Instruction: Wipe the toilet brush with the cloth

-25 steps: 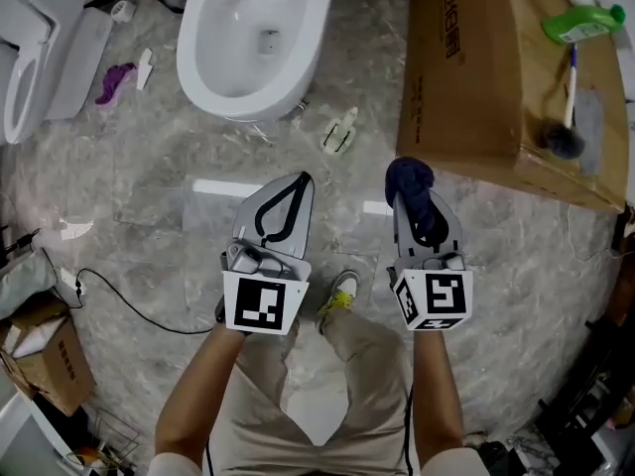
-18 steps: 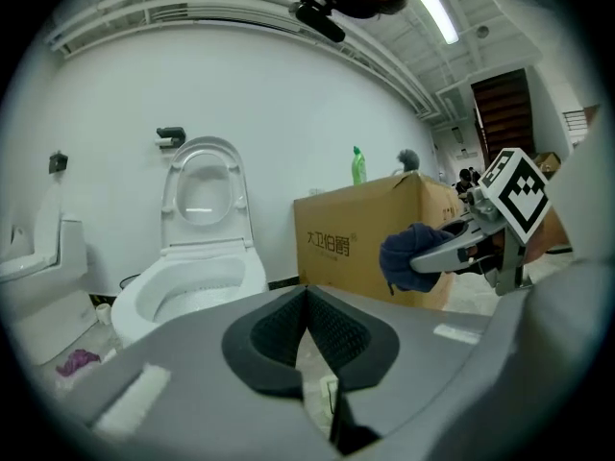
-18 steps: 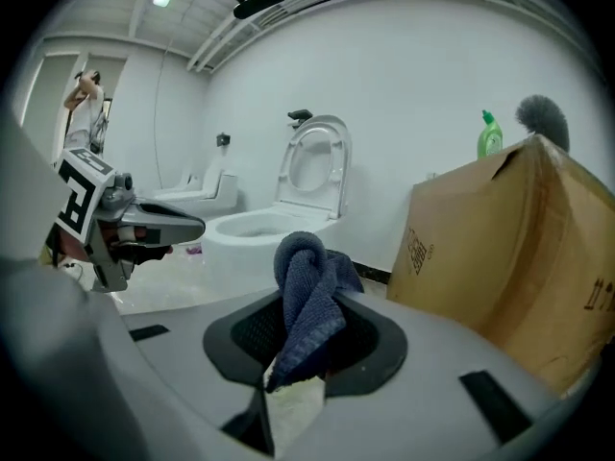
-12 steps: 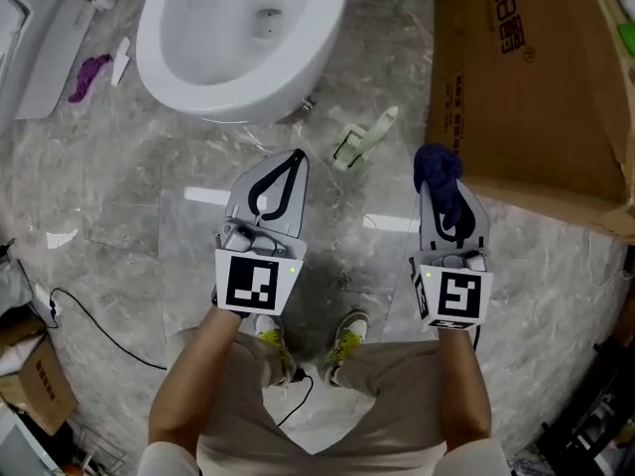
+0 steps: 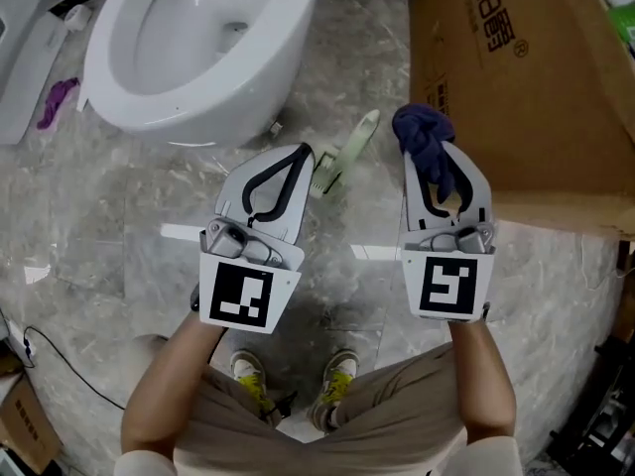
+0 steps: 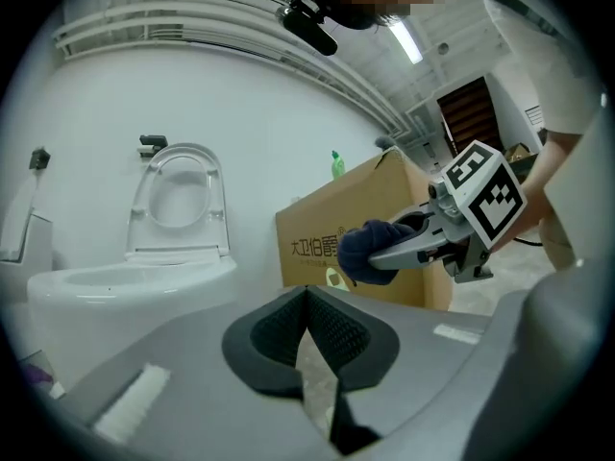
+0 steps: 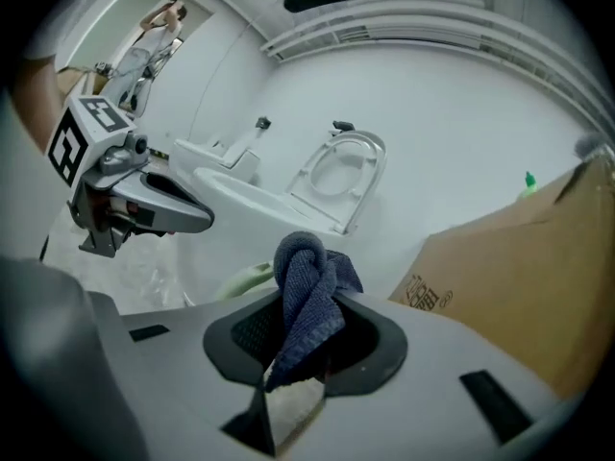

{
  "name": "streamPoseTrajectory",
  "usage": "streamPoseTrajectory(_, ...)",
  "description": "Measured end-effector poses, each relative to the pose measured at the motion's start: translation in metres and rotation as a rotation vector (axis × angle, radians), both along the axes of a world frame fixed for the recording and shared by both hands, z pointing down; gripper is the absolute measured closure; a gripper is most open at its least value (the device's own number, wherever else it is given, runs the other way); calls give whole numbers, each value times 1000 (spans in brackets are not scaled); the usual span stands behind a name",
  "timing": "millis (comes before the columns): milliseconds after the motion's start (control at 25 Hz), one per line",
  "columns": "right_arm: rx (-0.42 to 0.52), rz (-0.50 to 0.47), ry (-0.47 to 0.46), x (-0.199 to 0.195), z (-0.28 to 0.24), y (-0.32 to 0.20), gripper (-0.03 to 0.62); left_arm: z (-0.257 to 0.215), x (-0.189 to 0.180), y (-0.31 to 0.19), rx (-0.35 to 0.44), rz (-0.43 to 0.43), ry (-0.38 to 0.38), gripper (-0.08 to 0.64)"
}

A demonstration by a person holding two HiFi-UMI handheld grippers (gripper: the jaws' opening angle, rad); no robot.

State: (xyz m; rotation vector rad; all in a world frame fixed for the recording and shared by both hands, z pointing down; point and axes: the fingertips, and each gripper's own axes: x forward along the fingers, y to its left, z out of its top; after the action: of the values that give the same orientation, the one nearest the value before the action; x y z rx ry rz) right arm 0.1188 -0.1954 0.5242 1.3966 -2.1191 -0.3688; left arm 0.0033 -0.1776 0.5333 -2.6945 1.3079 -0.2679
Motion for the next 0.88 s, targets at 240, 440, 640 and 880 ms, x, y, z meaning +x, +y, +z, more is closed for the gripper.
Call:
streamPoseTrajectory(240, 125, 6, 218, -11, -24, -6, 486, 10, -3, -4, -25, -2, 46, 558)
streamPoseTrajectory(440, 176, -19, 342, -22, -22, -2, 488, 34, -19, 3, -113, -25, 43, 558)
streamPoseTrajectory(640, 187, -59, 441, -27, -9, 3, 488, 36, -32, 6, -131, -57, 43, 558)
streamPoseTrajectory(880, 269, -23, 558, -24, -18, -3, 488, 37, -9, 11, -131, -13, 60, 558)
